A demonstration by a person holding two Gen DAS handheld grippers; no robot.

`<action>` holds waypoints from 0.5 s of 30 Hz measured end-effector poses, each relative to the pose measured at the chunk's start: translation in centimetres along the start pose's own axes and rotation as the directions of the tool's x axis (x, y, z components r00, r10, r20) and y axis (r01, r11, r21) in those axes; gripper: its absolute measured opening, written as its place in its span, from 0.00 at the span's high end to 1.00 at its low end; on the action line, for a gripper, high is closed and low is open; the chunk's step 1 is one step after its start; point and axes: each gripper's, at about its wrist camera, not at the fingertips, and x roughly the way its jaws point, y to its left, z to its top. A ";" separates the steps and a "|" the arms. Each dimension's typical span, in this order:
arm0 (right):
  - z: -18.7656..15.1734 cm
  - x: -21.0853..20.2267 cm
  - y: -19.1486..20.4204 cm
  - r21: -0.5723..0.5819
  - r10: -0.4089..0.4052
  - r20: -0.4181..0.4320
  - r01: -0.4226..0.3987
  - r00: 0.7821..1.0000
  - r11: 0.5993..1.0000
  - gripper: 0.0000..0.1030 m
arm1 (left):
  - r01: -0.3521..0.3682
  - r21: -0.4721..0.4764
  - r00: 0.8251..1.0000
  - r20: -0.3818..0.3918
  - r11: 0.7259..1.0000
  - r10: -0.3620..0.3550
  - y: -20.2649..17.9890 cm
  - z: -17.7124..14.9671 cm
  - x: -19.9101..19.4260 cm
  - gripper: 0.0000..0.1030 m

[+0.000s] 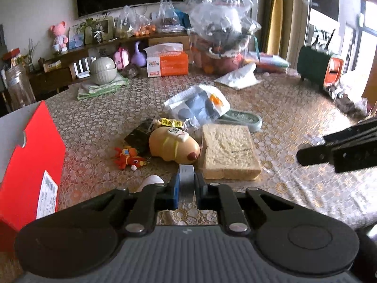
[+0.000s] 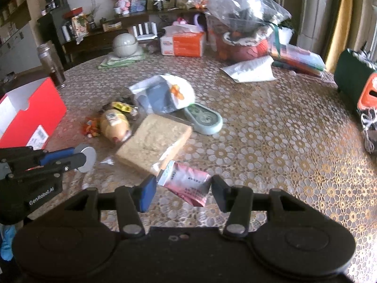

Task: Organize objects
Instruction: 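Lift the white roll with the left gripper while the right lifts the pink sachet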

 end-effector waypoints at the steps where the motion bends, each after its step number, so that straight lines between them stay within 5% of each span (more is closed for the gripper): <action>1: 0.1 -0.3 0.5 -0.009 0.008 0.002 -0.008 1.000 1.000 0.51 | 0.007 -0.010 1.000 0.006 1.000 -0.007 0.2 0.1 -0.6 0.88; 15: 2.9 -3.3 7.6 -0.133 0.065 0.054 -0.057 0.996 0.989 0.51 | 0.064 -0.132 0.995 0.090 0.989 -0.052 6.2 1.2 -6.6 0.88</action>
